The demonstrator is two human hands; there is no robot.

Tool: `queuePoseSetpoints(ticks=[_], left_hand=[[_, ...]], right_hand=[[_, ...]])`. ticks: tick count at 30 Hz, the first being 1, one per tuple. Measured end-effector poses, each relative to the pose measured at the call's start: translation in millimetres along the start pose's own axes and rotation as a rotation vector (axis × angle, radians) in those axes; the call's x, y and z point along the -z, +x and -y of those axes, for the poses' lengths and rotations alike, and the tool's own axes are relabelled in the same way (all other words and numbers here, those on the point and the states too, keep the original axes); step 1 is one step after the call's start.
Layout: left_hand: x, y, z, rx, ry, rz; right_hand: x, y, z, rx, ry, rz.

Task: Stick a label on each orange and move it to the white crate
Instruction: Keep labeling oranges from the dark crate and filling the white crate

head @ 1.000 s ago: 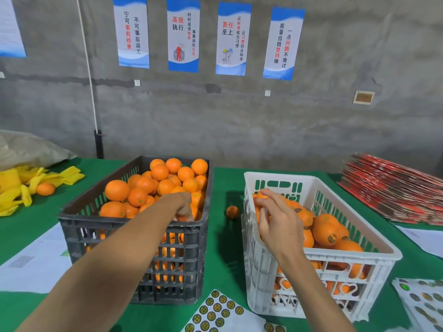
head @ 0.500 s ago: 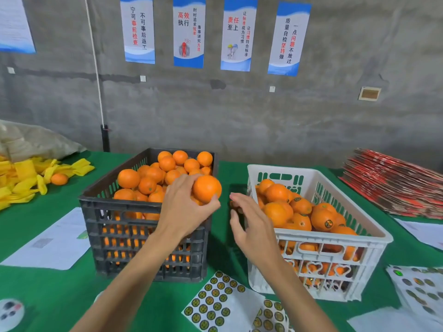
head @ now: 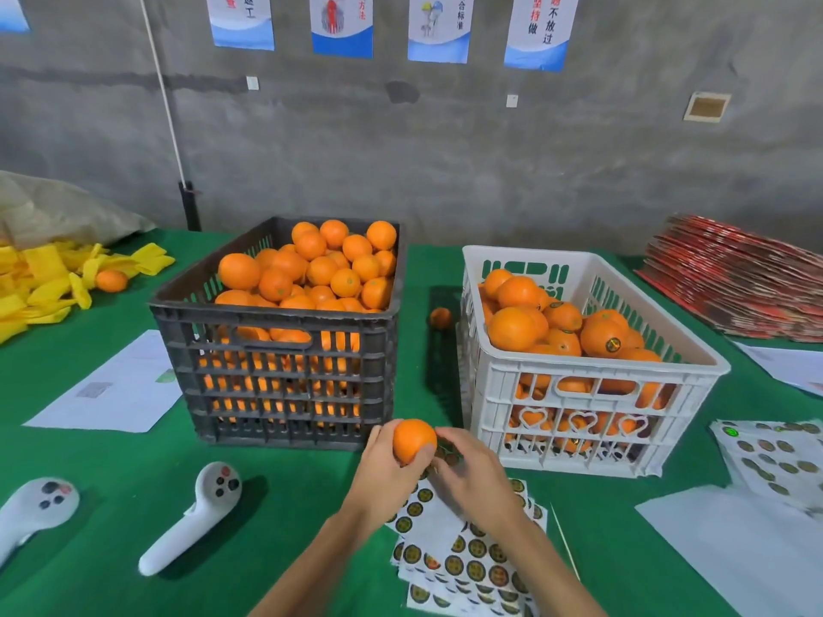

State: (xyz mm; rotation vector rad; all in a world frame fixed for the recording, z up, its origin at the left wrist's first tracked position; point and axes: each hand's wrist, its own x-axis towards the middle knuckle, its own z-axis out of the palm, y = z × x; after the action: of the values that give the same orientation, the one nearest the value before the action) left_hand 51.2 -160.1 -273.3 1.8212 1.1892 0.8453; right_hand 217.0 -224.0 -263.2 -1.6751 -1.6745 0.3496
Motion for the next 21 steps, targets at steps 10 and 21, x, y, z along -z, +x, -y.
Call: queuePoseSetpoints(ticks=[10,21], left_hand=[[-8,-10,32,0.064,0.035,0.071],[-7,-13,35,0.062,0.064,0.053]], right_hand=[[-8,-4,-29,-0.139,-0.134,0.191],[-17,7,-20,-0.146,-0.275,0.063]])
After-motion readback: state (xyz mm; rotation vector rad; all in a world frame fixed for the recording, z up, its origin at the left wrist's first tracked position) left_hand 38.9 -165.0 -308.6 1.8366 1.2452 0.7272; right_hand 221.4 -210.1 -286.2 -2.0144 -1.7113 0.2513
